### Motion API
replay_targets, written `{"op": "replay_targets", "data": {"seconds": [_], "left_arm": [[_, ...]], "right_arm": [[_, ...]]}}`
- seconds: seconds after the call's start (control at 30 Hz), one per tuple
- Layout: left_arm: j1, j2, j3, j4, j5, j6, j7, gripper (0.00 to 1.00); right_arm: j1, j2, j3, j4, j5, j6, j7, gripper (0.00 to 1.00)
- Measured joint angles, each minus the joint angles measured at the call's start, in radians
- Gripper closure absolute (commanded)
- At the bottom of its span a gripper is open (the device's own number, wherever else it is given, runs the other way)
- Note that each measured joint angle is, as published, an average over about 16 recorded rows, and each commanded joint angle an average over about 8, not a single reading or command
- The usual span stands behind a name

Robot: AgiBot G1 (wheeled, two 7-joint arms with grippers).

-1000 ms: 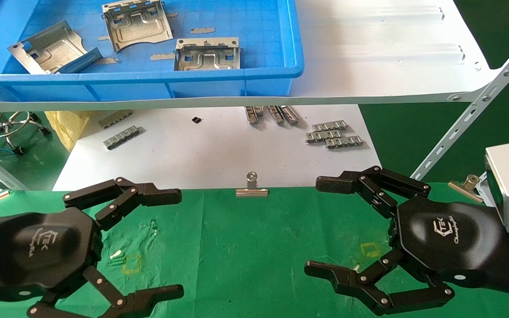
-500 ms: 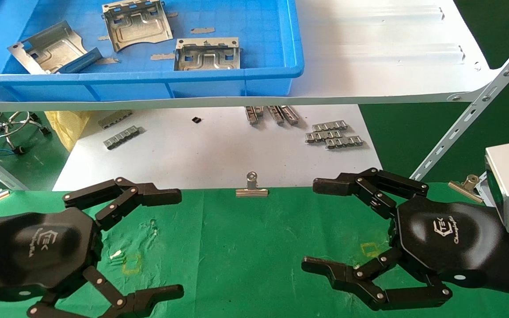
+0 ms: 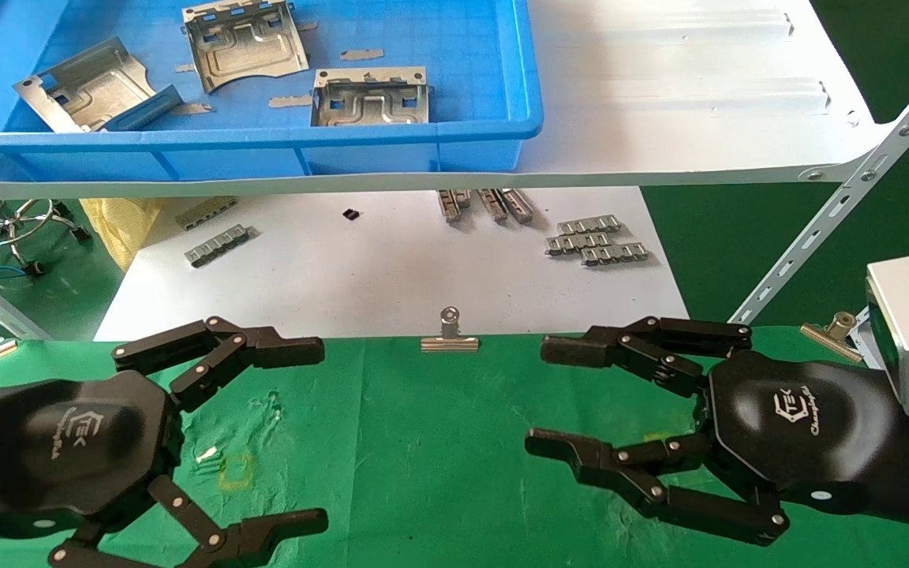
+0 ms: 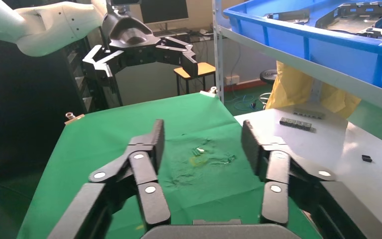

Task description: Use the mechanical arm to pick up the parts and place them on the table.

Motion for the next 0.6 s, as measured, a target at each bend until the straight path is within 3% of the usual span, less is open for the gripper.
{"op": "replay_targets", "data": {"seconds": [0.17, 0.3, 0.6], "left_arm": [[-0.086, 0.019, 0.005, 0.024, 0.03, -0.016, -0.013, 0.0], [-0.22, 0.061, 0.027, 0.099, 0.095, -0.036, -0.024, 0.0], [-0.628, 0.247, 0.125, 0.483, 0.363, -0.188, 0.005, 0.0]], "right_arm": [[0.0, 0.0, 0.0, 0.0, 0.0, 0.0, 0.0, 1.0], [0.0, 0.0, 0.0, 0.0, 0.0, 0.0, 0.0, 1.0], [0.0, 0.0, 0.0, 0.0, 0.0, 0.0, 0.0, 1.0]]}}
